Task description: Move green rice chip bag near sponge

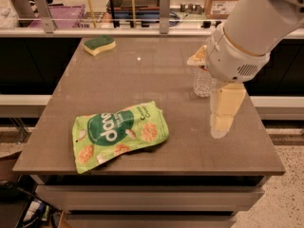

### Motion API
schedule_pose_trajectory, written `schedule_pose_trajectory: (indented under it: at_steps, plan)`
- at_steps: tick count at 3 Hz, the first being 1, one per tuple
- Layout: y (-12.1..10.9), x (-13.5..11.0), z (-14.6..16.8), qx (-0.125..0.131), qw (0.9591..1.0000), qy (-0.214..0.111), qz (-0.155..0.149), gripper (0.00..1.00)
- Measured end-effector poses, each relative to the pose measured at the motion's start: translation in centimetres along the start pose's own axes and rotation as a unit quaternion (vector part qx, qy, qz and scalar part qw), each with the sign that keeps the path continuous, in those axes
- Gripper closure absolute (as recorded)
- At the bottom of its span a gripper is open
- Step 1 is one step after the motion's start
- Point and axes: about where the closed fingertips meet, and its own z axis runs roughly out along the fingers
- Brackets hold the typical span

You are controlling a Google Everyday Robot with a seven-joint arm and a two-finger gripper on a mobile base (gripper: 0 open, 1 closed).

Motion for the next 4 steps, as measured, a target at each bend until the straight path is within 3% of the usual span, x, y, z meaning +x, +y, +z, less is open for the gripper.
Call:
schedule_pose_trajectory:
  at_steps: [2, 4]
  plan:
    - [-1.3, -2.1, 4.7, 0.037, 0.9980, 0.030, 0.042, 0.00]
    - [-1.4, -2.0, 4.2, 0.042, 0.9972, 0.027, 0.056, 0.00]
